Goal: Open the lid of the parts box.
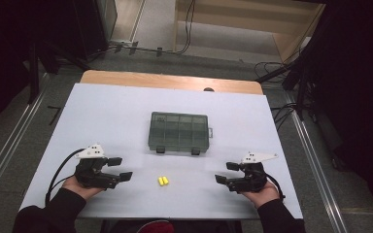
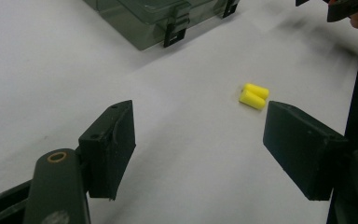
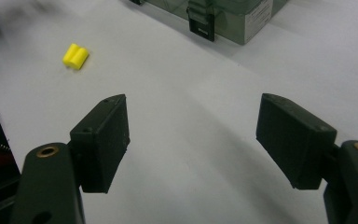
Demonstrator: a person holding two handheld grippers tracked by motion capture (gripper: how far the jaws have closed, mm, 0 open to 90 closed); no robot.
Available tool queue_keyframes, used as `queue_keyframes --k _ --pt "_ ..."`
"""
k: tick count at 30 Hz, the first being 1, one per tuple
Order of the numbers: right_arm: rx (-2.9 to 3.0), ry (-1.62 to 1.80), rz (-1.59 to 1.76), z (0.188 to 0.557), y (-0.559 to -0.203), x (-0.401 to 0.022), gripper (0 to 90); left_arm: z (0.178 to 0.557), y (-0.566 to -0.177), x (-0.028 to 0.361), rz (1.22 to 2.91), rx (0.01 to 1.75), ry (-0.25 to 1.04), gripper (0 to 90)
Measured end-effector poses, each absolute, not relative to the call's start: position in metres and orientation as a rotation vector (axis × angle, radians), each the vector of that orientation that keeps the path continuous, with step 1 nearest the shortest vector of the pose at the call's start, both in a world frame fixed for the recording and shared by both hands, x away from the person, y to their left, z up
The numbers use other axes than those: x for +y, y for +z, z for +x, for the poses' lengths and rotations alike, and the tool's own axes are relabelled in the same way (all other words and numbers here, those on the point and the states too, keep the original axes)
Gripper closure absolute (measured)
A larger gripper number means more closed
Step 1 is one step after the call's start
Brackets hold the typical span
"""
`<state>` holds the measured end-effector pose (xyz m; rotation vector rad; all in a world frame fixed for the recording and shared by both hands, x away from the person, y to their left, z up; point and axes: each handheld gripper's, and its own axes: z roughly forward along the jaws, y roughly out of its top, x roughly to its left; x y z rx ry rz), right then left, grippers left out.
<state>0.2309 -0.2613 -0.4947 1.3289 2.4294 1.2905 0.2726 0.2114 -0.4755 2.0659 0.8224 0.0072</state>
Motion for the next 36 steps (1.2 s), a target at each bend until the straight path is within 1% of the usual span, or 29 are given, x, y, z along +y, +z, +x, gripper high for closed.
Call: queue_keyframes --k 36 --pt "2.451 1.310 1.327 0.2306 -0.4941 -0.2629 24.3 0.2752 -0.4770 0.2133 2.053 0.847 -0.020 25.2"
